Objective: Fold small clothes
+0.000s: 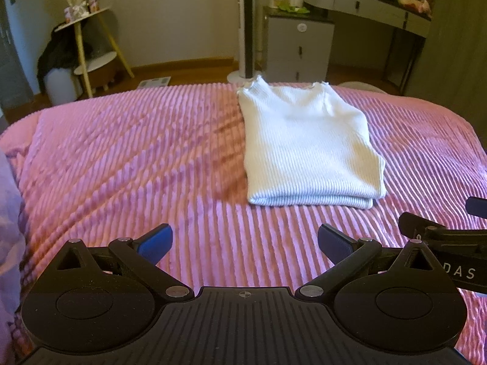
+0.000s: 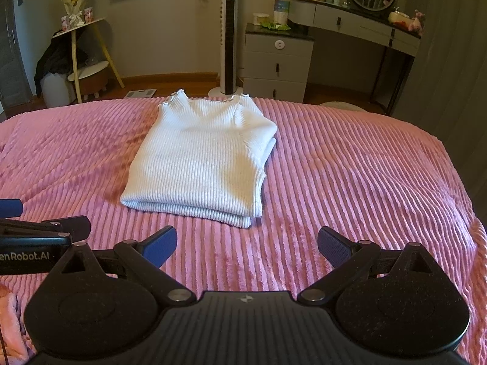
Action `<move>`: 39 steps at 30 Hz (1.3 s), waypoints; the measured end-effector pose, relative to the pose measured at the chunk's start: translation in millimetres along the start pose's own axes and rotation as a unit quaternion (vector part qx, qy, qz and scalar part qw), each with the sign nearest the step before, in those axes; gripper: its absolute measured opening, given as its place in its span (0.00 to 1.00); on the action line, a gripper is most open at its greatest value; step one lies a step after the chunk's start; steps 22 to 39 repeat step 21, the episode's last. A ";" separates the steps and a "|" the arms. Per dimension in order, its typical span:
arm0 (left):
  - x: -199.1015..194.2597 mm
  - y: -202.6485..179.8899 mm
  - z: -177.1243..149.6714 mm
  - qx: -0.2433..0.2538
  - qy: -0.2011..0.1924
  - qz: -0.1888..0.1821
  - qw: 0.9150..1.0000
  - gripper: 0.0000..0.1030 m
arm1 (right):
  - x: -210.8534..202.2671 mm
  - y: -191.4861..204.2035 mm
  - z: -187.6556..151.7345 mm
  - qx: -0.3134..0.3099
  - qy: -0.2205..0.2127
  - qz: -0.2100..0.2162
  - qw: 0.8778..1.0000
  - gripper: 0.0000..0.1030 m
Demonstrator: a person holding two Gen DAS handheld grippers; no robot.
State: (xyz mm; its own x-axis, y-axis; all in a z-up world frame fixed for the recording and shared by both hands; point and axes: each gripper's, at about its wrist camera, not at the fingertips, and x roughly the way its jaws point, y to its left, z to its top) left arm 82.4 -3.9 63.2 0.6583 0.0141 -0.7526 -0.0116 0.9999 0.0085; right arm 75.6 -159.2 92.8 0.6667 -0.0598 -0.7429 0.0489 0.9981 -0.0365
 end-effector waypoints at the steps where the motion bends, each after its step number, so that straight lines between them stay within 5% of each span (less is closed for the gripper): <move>1: 0.0 -0.2 0.0 0.000 0.000 0.000 1.000 1.00 | 0.1 -0.1 -0.2 0.001 0.000 0.000 1.000 0.96; 39: 0.2 0.6 -8.1 0.028 -0.003 0.000 1.000 1.00 | -0.4 2.5 -1.2 -0.001 0.001 -0.009 1.000 0.96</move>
